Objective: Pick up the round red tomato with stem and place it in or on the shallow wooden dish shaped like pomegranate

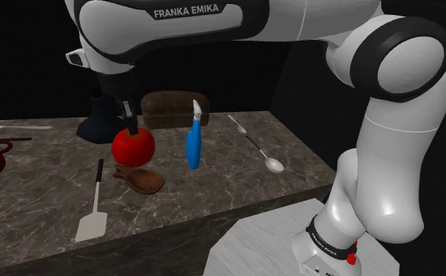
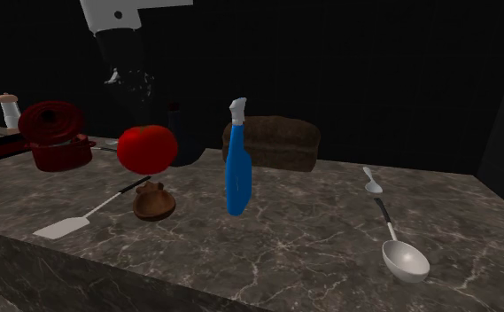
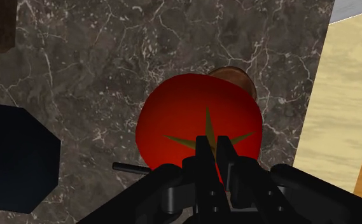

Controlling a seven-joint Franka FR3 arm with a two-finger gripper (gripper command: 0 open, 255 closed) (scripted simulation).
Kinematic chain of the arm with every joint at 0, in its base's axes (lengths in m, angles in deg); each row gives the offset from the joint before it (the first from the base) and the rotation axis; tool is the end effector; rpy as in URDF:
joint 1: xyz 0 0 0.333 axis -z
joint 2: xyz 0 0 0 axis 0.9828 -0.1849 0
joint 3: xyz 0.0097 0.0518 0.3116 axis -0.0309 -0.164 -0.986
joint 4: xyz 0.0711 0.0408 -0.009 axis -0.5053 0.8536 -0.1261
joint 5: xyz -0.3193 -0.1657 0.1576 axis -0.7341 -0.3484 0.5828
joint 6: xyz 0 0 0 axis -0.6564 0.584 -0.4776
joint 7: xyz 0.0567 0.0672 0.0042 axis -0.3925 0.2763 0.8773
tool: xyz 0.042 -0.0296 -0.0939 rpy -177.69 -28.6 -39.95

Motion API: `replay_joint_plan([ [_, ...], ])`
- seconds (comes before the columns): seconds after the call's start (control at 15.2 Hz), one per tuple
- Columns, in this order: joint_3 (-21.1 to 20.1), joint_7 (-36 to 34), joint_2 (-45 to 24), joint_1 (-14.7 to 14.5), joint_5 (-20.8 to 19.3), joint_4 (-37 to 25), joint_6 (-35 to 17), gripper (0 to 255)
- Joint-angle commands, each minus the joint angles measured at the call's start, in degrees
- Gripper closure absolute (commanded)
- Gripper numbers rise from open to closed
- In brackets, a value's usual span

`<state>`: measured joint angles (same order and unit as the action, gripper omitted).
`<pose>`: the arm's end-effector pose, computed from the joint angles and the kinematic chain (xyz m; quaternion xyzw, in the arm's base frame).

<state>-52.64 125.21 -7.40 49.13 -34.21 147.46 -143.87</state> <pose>0.5419 0.3428 0.4831 0.8083 0.5845 -0.0496 0.0507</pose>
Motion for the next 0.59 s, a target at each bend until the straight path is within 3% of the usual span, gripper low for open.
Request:
replay_joint_plan([
  [0.0, -0.03, -0.25, -0.11, -0.04, -0.04, 1.28, -1.42, 255],
  [0.53, 0.04, -0.86, -1.01, 0.04, -0.26, 6.16, -7.17, 255],
])
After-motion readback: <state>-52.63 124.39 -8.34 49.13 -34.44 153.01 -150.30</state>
